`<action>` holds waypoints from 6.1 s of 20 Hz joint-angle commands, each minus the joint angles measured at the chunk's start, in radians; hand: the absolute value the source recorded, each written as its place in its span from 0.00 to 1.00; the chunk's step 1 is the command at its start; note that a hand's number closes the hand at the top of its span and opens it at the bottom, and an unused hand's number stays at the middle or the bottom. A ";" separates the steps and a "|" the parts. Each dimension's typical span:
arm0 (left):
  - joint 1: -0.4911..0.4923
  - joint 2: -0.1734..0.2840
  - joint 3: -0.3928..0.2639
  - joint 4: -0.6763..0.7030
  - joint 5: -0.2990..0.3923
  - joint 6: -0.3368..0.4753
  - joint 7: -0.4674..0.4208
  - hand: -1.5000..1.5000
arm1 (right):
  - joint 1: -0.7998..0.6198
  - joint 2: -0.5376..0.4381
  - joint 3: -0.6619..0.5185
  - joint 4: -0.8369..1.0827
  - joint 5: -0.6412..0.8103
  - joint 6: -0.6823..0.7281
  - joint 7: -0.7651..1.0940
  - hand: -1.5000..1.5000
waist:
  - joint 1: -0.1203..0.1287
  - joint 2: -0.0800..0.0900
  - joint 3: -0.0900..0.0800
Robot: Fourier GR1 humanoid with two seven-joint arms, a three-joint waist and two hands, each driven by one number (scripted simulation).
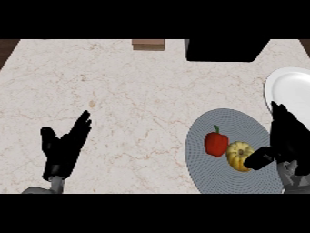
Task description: Pick the squash from the placemat and place it in the plate
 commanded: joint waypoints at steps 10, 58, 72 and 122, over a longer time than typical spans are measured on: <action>0.024 -0.009 0.010 0.010 -0.009 -0.009 -0.003 0.50 | -0.004 0.313 0.011 0.143 0.256 0.101 0.242 0.00 | -0.017 -0.003 0.001; 0.060 -0.034 0.063 0.006 -0.050 -0.022 -0.005 0.50 | 0.588 0.150 -0.051 -0.522 0.183 -0.299 -1.057 1.00 | -0.056 -0.004 0.006; 0.028 -0.089 0.033 0.009 -0.088 -0.003 0.011 0.50 | 0.461 0.154 -0.623 -0.050 -0.517 -0.343 -1.477 1.00 | -0.014 0.003 0.005; 0.008 -0.084 0.078 -0.003 -0.089 -0.083 0.019 0.50 | -0.393 -0.299 -0.967 1.645 -0.575 0.423 -2.030 0.00 | 0.027 0.023 0.012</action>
